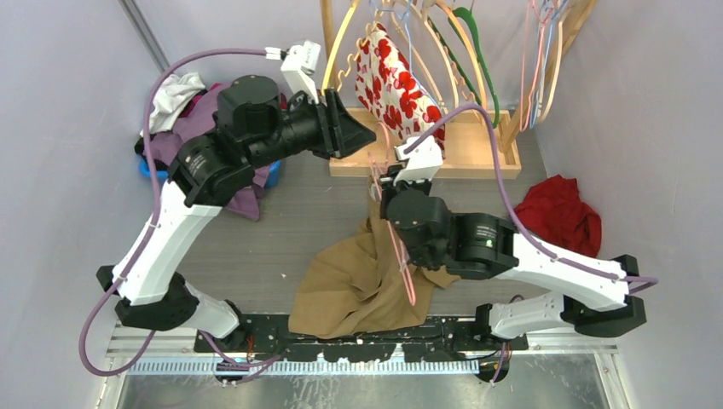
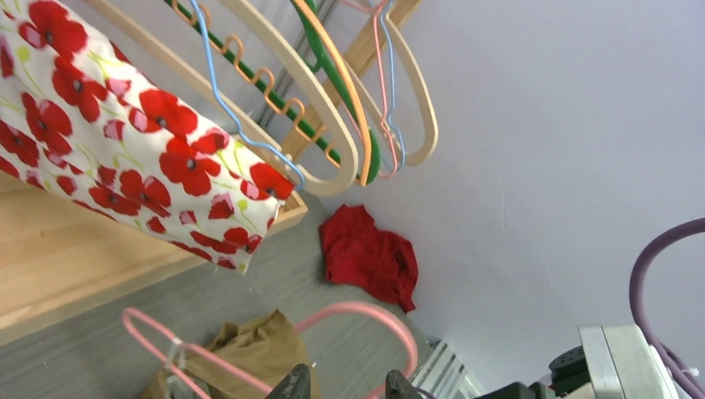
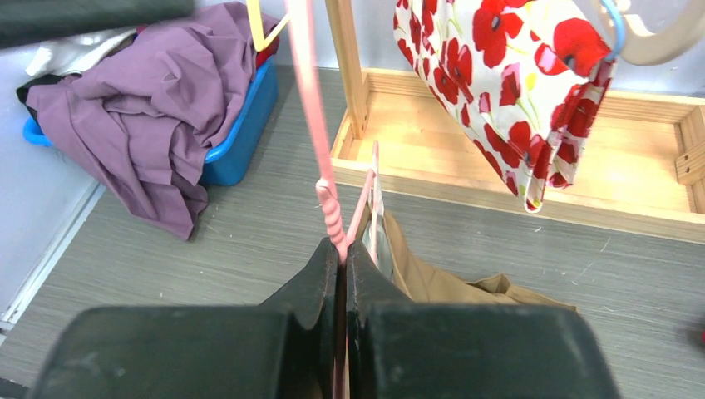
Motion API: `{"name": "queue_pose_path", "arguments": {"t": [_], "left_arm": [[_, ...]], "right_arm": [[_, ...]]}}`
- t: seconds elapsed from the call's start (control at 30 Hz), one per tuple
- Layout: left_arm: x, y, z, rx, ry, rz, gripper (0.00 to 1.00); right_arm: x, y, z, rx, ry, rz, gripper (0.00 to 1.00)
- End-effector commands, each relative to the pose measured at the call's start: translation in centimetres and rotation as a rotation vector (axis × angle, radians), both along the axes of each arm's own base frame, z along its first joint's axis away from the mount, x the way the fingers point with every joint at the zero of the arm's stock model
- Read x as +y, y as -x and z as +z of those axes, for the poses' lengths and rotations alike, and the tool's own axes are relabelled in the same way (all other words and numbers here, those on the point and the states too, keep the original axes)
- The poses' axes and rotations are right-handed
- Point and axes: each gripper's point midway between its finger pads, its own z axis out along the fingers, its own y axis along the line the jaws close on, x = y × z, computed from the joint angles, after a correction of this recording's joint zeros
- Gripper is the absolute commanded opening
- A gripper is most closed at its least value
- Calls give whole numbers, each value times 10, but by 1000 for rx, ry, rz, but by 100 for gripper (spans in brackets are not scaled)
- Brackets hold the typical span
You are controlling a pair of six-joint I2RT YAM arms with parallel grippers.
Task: Place the skirt on the hanger
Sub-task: Place the hanger at the clothesline.
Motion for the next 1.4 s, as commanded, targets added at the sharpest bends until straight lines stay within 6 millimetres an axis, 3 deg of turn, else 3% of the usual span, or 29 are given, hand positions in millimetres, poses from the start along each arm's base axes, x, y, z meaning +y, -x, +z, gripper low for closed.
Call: {"name": "queue_pose_path", "arguments": {"t": [0.0,0.2,0.4,0.53,0.93,1.13,1.37], "left_arm": [[24,2,55,-148,136,20,40],[38,-4,56,-152,150,57,42],[56,-17,36,-106,144,103,40],[64,-26,23,-63,146,107,38],[62,-46,0,2,131,88,33],[59,-53,-7,17,119,82,32],[60,-59,-14,26,112,83,31]], "right_arm": [[-31,6,26,-19,-95,1,1],[-69,18,39,-21,-148,17,1],[-117,34,74,-11,-209,44,1],[-160,40,95,7,-203,-19,1],[-233,50,93,38,-245,-161,1],[-253,45,100,-12,-212,-264,1],[-257,38,116,-78,-150,-355,1]]}}
